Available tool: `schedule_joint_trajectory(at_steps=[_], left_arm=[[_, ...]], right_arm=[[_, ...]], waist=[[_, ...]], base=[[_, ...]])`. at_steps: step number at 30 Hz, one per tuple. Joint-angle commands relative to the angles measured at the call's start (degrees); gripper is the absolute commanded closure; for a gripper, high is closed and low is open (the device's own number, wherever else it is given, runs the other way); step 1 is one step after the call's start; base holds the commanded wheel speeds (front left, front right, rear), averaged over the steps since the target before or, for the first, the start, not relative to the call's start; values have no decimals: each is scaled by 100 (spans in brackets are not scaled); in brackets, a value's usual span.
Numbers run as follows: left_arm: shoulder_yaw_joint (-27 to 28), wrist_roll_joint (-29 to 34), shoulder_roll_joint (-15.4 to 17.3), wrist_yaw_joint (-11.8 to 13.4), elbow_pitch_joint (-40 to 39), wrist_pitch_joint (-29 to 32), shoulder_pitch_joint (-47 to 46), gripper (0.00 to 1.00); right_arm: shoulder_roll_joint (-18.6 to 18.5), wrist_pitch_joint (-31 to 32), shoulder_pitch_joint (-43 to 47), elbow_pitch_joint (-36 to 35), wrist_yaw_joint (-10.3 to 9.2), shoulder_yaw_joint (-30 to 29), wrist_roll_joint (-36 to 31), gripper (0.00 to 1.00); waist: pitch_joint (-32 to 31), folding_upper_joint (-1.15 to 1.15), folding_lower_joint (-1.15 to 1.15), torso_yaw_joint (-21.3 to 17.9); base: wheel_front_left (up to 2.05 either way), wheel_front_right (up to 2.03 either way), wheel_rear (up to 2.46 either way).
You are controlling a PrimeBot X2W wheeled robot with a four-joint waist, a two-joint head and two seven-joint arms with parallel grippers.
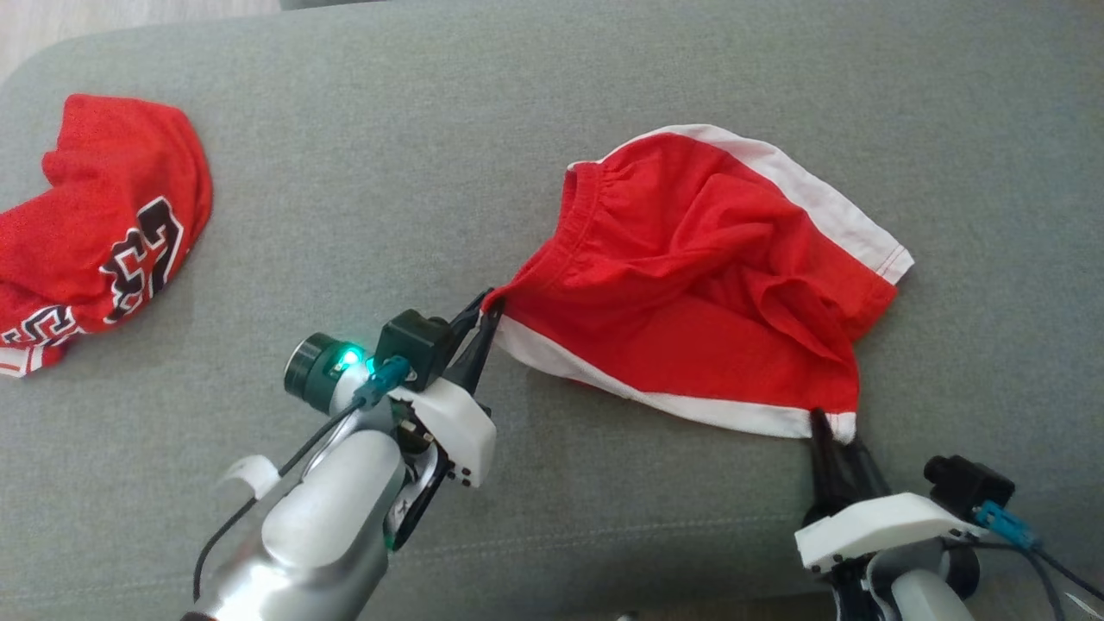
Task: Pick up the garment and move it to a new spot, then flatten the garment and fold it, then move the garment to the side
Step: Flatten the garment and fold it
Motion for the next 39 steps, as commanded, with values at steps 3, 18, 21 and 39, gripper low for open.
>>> schedule_joint_trajectory(at_steps=[3, 18, 21, 39], left_arm=[[254, -53, 87, 19, -119, -34, -85, 100], [934, -1274, -32, -288, -1043, 477, 207, 100], [1047, -1477, -3, -286, -1327, 736, 154, 100], [2028, -2677, 299, 727, -3002, 3065, -829, 100]], right_arm=[[-7, -83, -125, -120, 37, 159, -141, 100], [-58, 562, -510, -2820, 37, -425, -1931, 100], [-90, 856, -658, -3274, 37, -497, -1880, 100], [-14, 3316, -2280, -4689, 37, -1138, -1823, 100]], waist=[[-59, 0, 0, 34], [-1205, 0, 0, 48], [-1358, 0, 0, 62], [-1391, 0, 0, 45]], base=[[0, 0, 0], [0, 0, 0], [0, 0, 0], [0, 0, 0]])
